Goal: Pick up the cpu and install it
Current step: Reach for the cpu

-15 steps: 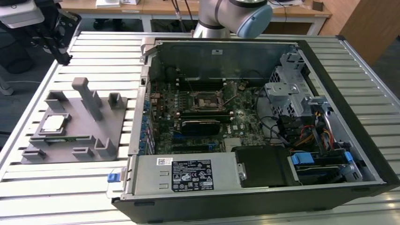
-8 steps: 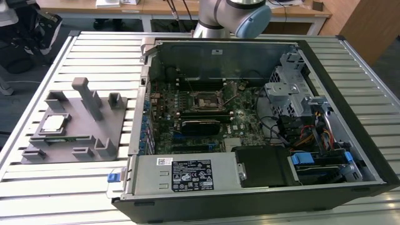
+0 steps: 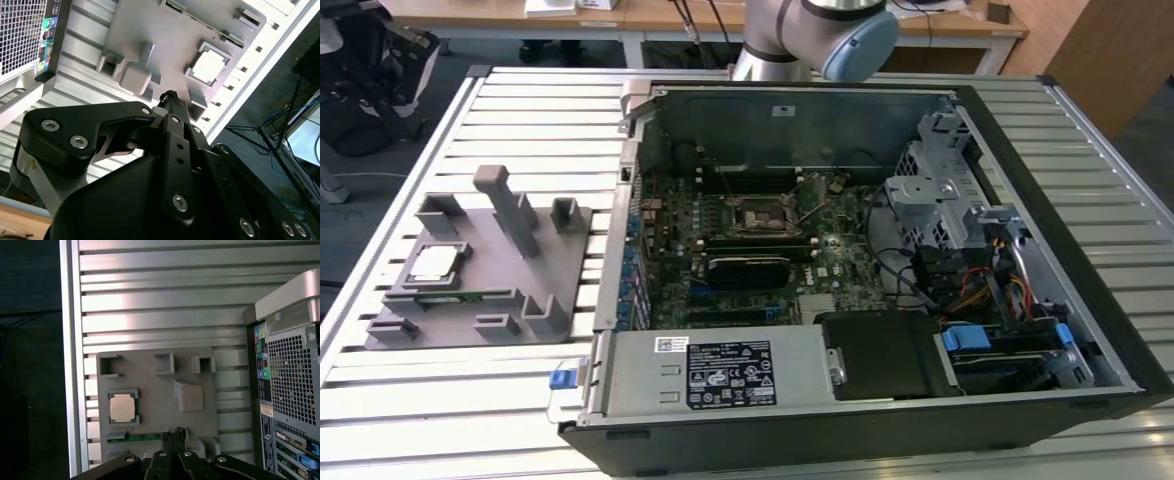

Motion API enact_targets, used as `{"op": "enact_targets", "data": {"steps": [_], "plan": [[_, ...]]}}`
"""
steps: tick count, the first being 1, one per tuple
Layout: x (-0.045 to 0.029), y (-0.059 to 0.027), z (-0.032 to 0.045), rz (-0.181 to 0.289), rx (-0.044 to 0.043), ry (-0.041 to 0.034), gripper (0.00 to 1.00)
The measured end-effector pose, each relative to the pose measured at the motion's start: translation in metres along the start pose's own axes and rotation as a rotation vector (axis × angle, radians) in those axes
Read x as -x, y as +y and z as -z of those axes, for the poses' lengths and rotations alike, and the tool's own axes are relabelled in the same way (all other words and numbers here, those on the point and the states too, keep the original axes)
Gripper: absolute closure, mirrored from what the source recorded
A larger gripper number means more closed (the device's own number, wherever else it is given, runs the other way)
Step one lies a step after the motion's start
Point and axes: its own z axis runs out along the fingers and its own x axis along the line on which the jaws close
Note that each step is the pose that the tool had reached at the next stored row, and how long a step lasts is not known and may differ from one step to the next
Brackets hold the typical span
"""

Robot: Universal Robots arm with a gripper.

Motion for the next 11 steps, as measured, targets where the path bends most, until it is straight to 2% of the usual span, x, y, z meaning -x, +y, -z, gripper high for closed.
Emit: {"op": "enact_targets", "data": {"steps": [4, 11], "plan": [[-0.0027, -0.0005, -0.0006, 0.000, -0.0002, 0.0020, 0.89], [-0.0177, -0.0029, -0.0019, 0.000, -0.0002, 0.0022, 0.89]]}}
